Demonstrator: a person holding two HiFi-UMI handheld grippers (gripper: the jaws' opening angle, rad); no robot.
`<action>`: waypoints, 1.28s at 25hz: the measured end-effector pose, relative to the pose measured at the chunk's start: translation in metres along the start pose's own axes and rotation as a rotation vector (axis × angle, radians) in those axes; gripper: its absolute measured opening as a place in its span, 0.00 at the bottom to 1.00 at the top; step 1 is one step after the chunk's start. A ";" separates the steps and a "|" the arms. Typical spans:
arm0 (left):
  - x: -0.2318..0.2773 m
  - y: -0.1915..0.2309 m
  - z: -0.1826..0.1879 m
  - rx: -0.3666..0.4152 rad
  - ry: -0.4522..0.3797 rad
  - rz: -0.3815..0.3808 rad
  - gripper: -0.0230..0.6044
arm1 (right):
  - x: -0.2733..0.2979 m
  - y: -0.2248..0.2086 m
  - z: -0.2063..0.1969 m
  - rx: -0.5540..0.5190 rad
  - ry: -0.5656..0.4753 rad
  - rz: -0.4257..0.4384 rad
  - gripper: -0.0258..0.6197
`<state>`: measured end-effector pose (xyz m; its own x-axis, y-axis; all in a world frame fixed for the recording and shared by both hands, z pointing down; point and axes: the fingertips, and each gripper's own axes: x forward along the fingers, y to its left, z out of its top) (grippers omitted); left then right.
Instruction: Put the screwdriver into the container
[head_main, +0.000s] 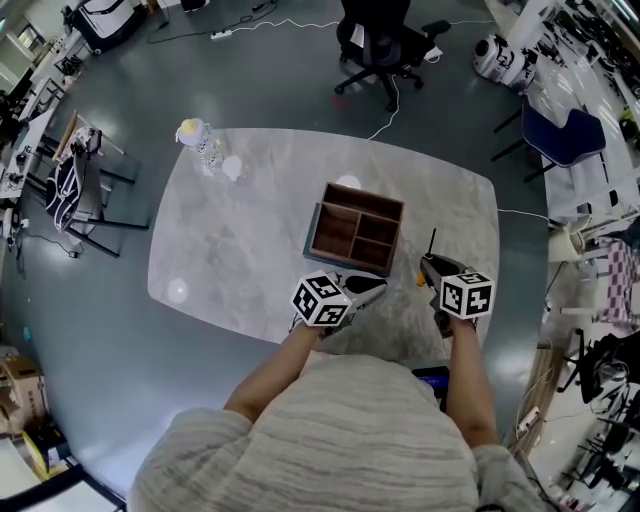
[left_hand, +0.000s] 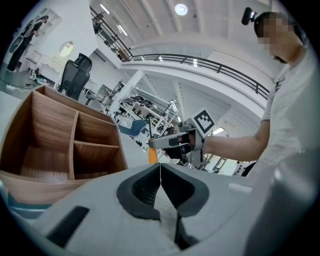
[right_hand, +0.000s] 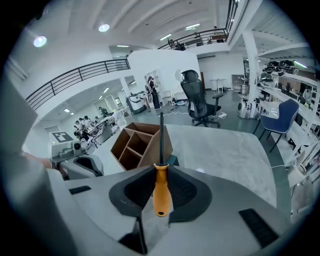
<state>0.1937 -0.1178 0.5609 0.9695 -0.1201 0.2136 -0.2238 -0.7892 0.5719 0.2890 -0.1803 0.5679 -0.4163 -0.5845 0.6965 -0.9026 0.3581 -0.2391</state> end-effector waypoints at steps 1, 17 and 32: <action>-0.003 0.000 0.000 0.002 0.001 0.000 0.06 | -0.002 0.004 0.006 -0.002 -0.018 0.003 0.15; -0.059 0.005 0.000 0.045 0.021 0.024 0.06 | 0.014 0.078 0.067 -0.004 -0.194 0.078 0.15; -0.086 0.011 0.000 0.071 0.041 0.010 0.06 | 0.045 0.104 0.072 0.000 -0.252 0.064 0.15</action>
<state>0.1075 -0.1162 0.5484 0.9621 -0.1049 0.2519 -0.2246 -0.8288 0.5125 0.1682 -0.2221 0.5256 -0.4872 -0.7236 0.4890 -0.8733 0.4006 -0.2772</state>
